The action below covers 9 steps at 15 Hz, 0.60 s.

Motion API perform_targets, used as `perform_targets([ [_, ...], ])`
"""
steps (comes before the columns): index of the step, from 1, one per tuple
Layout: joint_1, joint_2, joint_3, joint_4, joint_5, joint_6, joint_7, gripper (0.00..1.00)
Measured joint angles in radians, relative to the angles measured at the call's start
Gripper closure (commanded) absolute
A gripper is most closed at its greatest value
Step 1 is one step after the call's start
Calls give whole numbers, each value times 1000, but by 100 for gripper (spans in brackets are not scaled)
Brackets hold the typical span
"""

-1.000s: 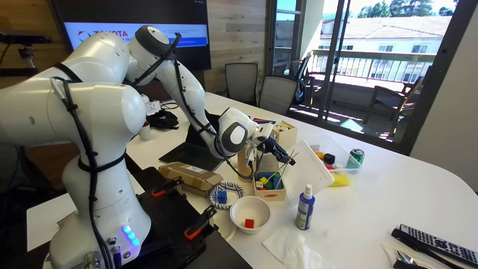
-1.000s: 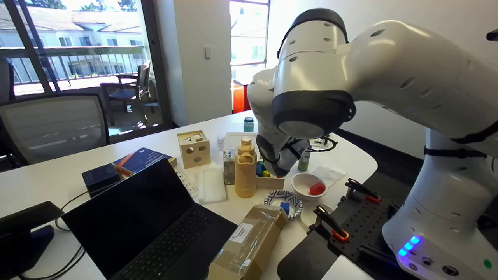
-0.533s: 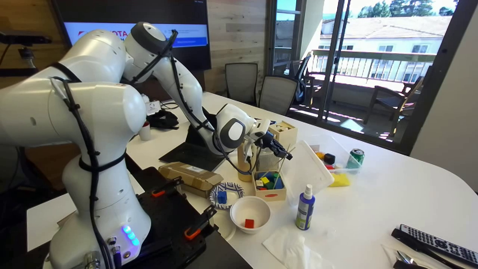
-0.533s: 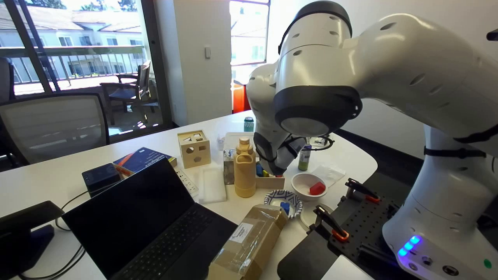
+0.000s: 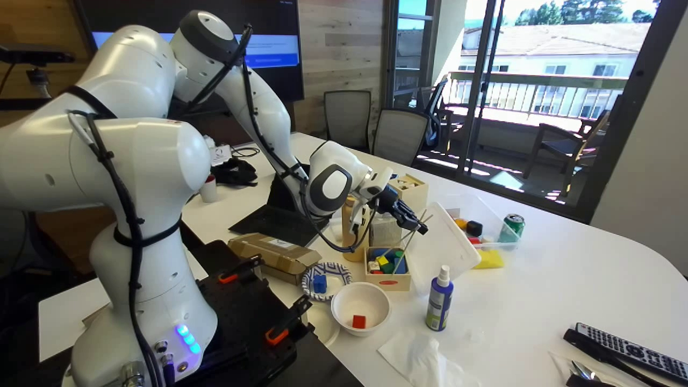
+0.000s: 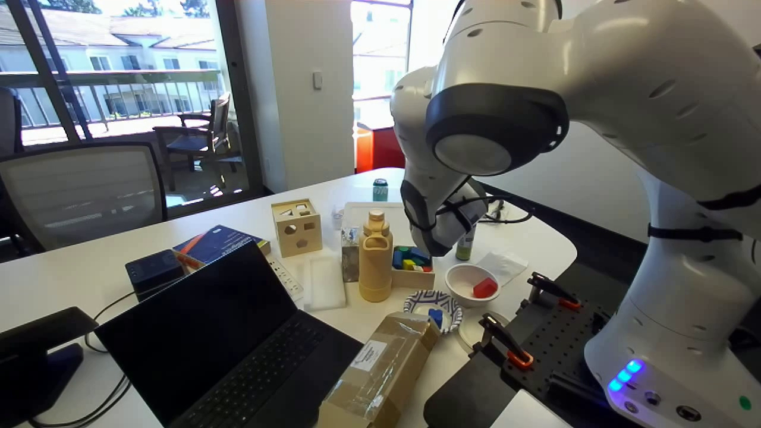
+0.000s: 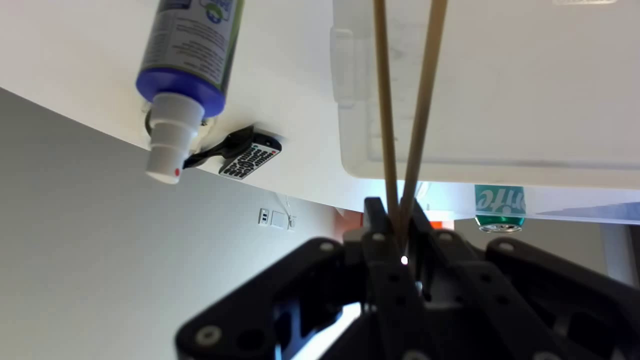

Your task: Use the chopsticks to stir the blocks in the wooden box.

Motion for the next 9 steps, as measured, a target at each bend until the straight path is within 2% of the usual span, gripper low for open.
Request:
perform_targets([
  [3,1,-105,-28,-96,-17,0,-8,97],
  [7,2,-280,-101,-203,-62,-2,-7,97],
  [9,0,-364,-131,-243,-29,-10,-56,97],
])
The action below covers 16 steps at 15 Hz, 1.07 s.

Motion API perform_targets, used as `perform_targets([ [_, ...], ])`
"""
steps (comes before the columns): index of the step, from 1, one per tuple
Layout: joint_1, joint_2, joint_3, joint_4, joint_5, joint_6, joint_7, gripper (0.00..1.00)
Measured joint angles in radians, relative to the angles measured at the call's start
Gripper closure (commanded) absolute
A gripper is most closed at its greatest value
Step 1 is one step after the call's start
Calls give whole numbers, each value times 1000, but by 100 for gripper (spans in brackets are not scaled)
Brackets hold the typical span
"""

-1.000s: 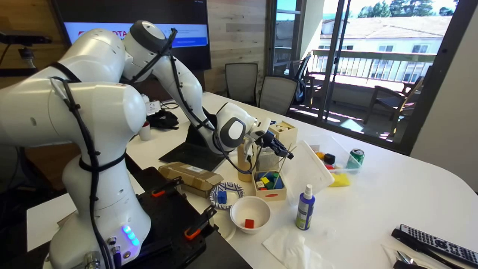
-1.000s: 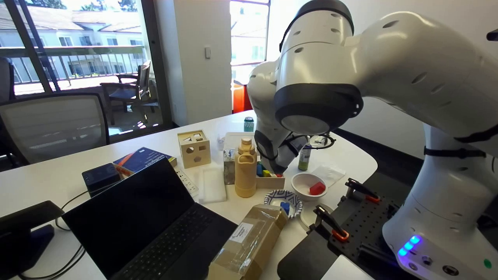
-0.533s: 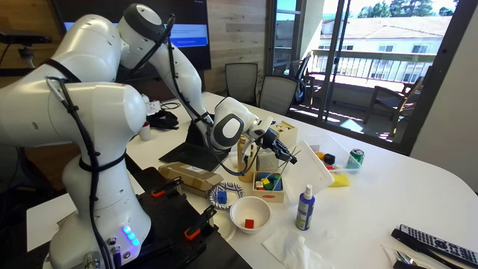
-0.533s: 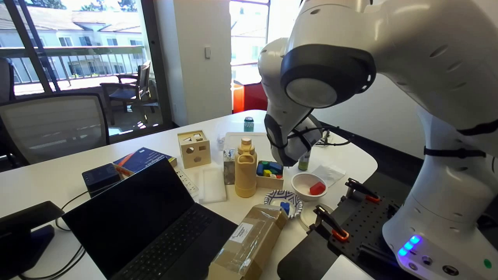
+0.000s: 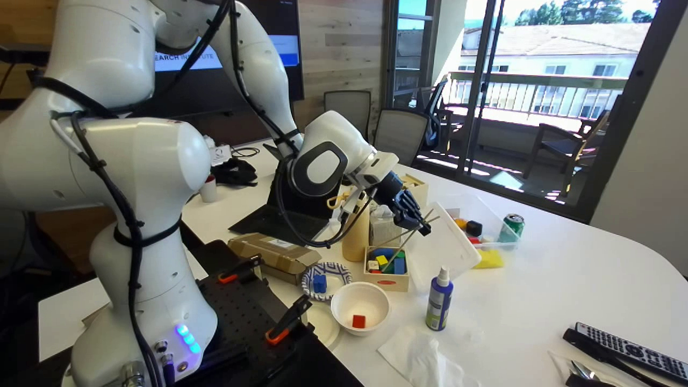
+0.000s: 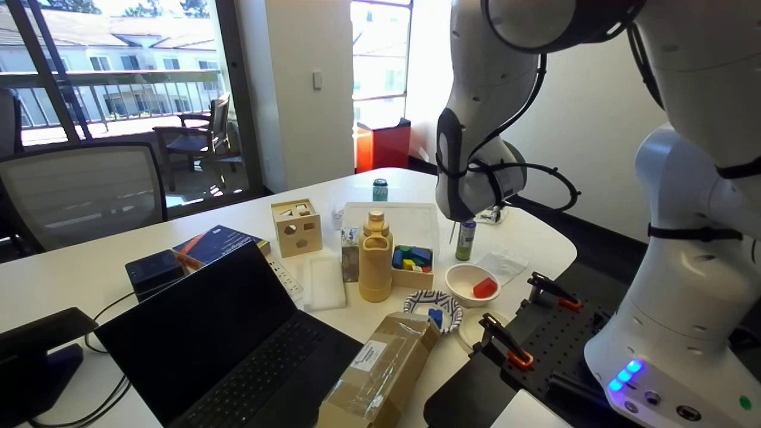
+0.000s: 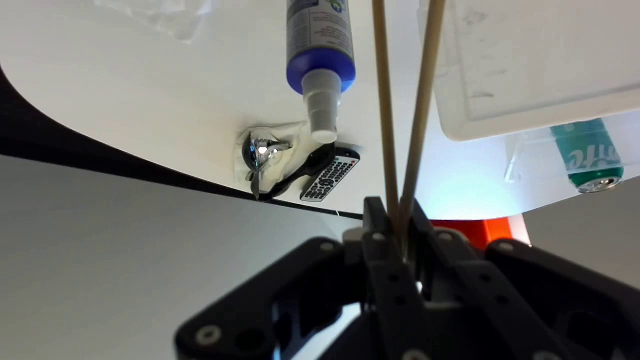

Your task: Use the chopsticks to stir the blocks in the wooden box.

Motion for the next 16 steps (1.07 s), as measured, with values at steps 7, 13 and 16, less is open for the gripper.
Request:
perform_targets([
  [7,-32,-104,42,-70,80,-4,-17,97],
  [13,-154,-95,187,-74,125,-2,7,97],
  [16,-263,-75,278,-55,156,-1,-5,97],
])
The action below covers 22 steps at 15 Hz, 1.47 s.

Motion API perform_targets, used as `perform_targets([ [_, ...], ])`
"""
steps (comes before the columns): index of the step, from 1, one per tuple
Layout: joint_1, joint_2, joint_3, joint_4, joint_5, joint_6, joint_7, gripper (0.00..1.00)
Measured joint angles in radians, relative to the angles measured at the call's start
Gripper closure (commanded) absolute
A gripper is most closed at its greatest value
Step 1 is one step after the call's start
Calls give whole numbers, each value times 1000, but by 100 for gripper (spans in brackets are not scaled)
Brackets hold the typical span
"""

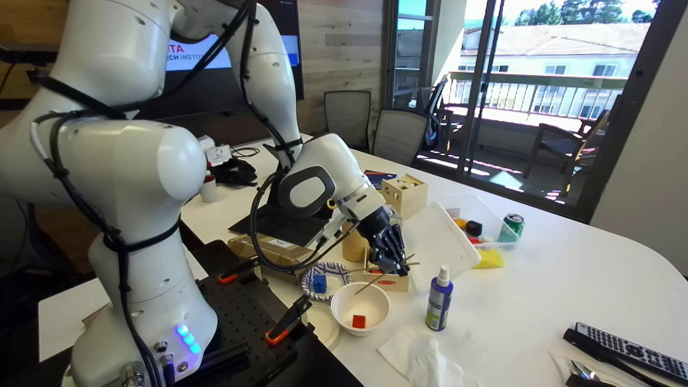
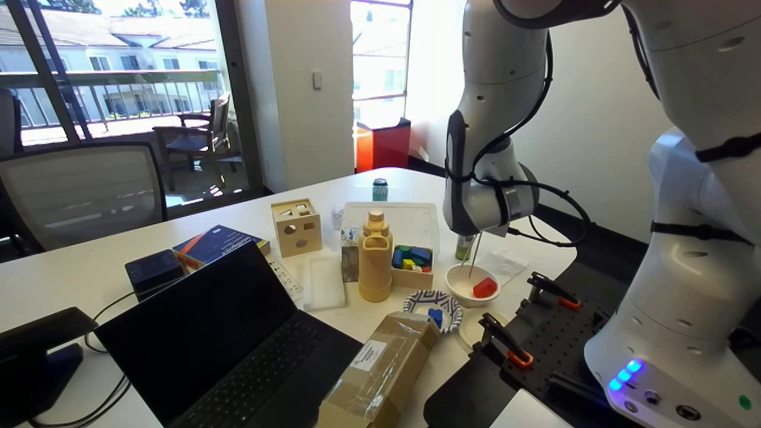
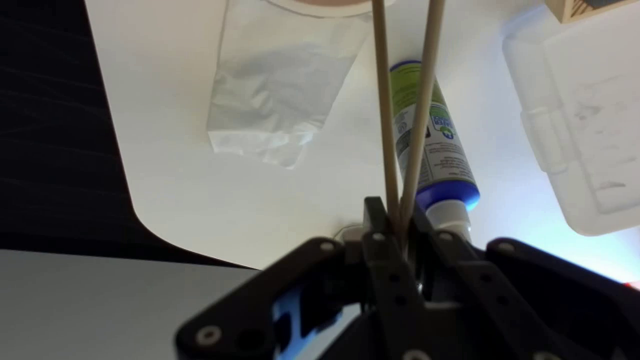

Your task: Use the chopsticks to stir the blocks in the wooden box.

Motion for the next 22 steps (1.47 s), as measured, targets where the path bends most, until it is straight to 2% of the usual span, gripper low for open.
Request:
perform_targets([
  [5,-105,73,83,57,10,2,-3,97],
  [12,-151,185,141,154,27,1,-7,97],
  [18,-163,256,153,195,46,1,-12,97],
  [19,-163,263,153,199,46,1,-10,70],
  [22,-169,273,162,207,58,1,-23,49],
])
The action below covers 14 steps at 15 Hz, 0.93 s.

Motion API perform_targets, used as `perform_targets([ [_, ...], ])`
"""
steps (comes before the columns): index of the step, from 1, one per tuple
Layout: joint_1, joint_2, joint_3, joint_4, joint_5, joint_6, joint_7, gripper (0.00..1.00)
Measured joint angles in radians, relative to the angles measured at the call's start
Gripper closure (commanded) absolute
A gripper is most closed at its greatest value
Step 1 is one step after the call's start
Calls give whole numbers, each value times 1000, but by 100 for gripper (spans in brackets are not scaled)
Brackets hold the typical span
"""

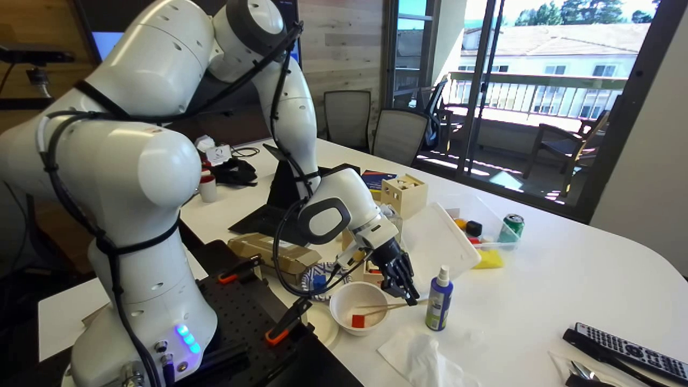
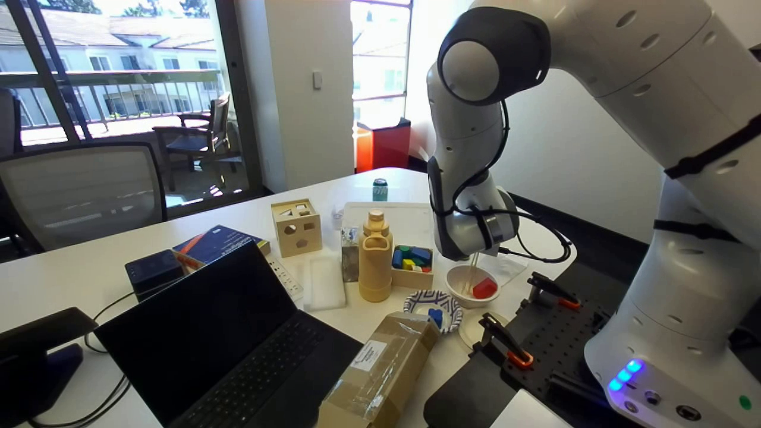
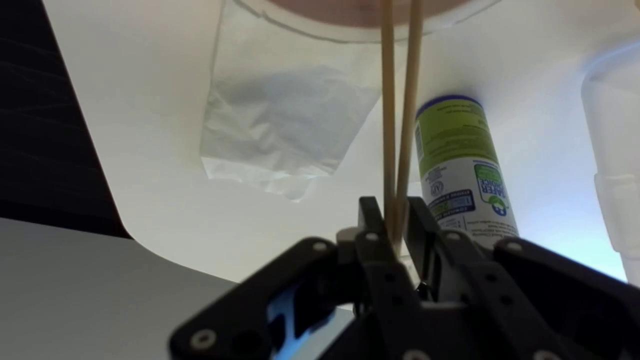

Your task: Use the chopsticks to stir the blocks in the wooden box.

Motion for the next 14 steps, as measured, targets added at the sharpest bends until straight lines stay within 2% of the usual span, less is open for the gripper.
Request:
perform_targets([
  [6,0,2,0,6,-1,0,0,1],
  [14,-16,-27,13,23,23,-4,-56,0],
])
